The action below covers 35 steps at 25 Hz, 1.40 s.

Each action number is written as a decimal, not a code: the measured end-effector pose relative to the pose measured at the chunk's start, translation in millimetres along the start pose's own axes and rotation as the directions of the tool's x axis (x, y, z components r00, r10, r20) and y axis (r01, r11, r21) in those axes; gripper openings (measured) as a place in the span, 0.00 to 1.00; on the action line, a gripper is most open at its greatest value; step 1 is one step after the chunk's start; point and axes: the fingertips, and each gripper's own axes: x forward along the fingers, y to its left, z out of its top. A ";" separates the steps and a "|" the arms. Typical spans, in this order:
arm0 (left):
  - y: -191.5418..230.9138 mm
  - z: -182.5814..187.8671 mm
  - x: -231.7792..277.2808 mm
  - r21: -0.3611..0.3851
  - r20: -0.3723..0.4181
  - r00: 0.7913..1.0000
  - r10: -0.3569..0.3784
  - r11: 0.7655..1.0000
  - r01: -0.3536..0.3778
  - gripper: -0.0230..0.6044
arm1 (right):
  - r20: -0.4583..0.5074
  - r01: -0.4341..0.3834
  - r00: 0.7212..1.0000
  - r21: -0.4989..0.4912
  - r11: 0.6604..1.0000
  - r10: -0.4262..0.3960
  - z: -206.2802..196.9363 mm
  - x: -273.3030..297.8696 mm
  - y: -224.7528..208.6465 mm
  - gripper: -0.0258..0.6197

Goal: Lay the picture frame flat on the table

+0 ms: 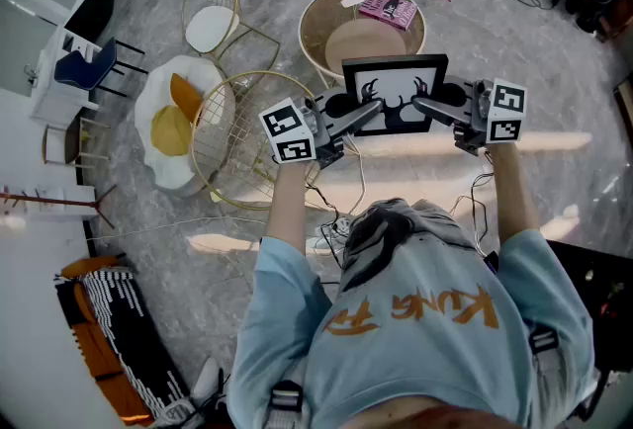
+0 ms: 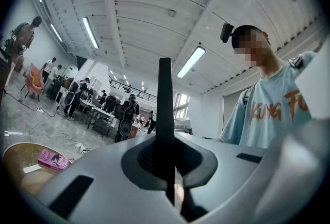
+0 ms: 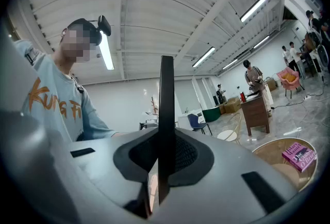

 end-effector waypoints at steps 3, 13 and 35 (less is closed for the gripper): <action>0.5 2.6 -0.4 -0.009 0.015 1.000 -0.006 1.000 0.007 0.08 | 0.046 -0.041 0.998 0.049 0.998 0.039 4.4 0.5 1.7 0.09; 3.1 -4.1 0.1 -0.030 0.025 1.000 0.003 1.000 -0.002 0.08 | 0.080 -0.045 0.996 0.083 0.996 0.038 6.2 1.3 -2.5 0.08; 17.9 -5.0 -9.0 -0.026 0.030 0.999 0.013 1.000 -0.013 0.08 | 0.045 -0.027 0.999 0.060 0.998 0.024 6.6 12.5 -16.0 0.08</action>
